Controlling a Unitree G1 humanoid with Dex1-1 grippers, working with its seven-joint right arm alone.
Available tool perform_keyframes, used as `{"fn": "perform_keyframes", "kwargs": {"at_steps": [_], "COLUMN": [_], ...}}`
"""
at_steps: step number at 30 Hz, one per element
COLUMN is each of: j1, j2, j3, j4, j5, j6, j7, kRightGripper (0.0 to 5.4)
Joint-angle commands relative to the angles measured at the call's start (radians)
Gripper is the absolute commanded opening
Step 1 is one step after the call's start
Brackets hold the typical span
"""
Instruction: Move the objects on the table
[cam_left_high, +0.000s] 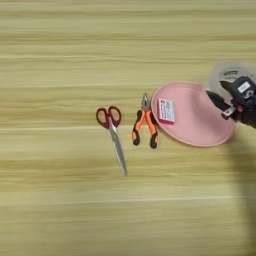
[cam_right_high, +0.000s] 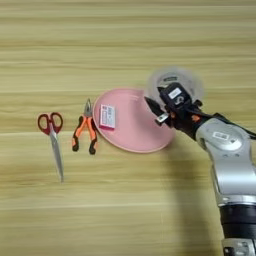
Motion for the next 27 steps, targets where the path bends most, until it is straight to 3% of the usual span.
{"fn": "perform_keyframes", "kwargs": {"at_steps": [1, 12, 27], "j1": [-0.042, 0.002, -0.004], "j2": [-0.068, -0.082, -0.050], "j3": [-0.086, -0.182, -0.120], "j4": [-0.055, 0.003, 0.173], "j5": [0.026, 0.019, 0.014], "j6": [-0.017, 0.018, 0.040], "j7": [-0.049, -0.130, -0.142], "kRightGripper": [1.66, 1.65, 1.65]}}
